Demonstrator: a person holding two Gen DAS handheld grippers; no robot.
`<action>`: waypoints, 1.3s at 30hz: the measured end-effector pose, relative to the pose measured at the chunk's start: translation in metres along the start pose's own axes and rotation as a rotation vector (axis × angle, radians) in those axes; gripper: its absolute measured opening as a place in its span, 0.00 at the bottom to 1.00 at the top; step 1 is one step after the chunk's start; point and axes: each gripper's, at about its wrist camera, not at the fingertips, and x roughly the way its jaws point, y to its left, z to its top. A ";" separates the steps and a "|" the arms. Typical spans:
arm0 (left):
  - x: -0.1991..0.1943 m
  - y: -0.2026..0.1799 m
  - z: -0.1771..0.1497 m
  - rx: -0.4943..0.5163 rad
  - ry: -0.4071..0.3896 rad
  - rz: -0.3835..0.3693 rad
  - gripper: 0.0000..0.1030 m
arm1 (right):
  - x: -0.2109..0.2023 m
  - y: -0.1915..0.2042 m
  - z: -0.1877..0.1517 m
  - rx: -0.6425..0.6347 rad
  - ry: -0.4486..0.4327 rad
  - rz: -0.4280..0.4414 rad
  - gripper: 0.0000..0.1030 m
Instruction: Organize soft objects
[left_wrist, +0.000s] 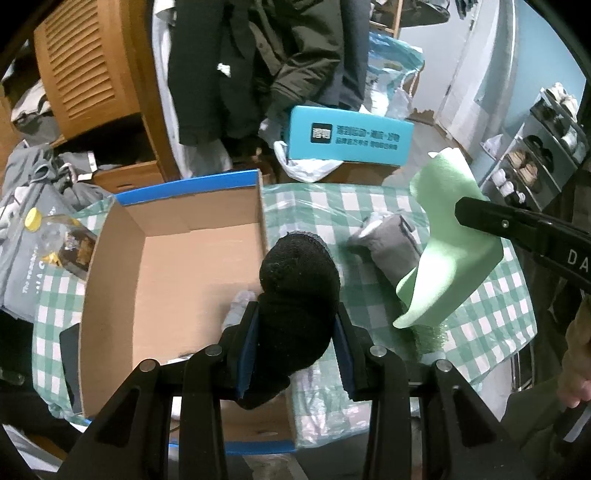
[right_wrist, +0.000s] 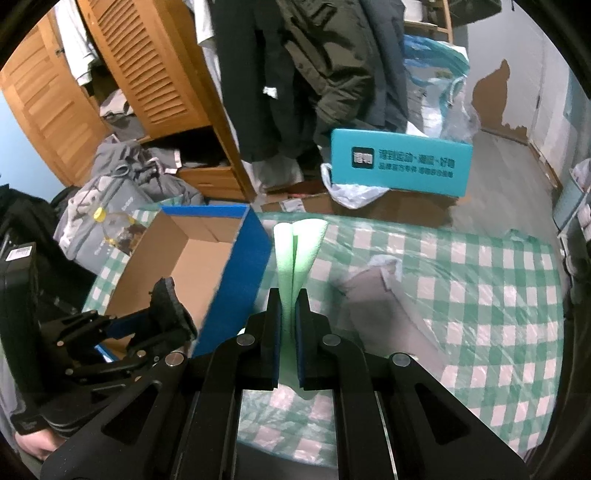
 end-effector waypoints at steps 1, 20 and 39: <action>-0.001 0.003 0.000 -0.003 -0.003 0.002 0.37 | 0.001 0.003 0.001 -0.004 0.000 0.002 0.06; -0.017 0.050 -0.011 -0.059 -0.038 0.073 0.37 | 0.011 0.064 0.017 -0.076 0.001 0.063 0.06; -0.018 0.101 -0.024 -0.136 -0.031 0.112 0.37 | 0.043 0.122 0.022 -0.158 0.051 0.102 0.06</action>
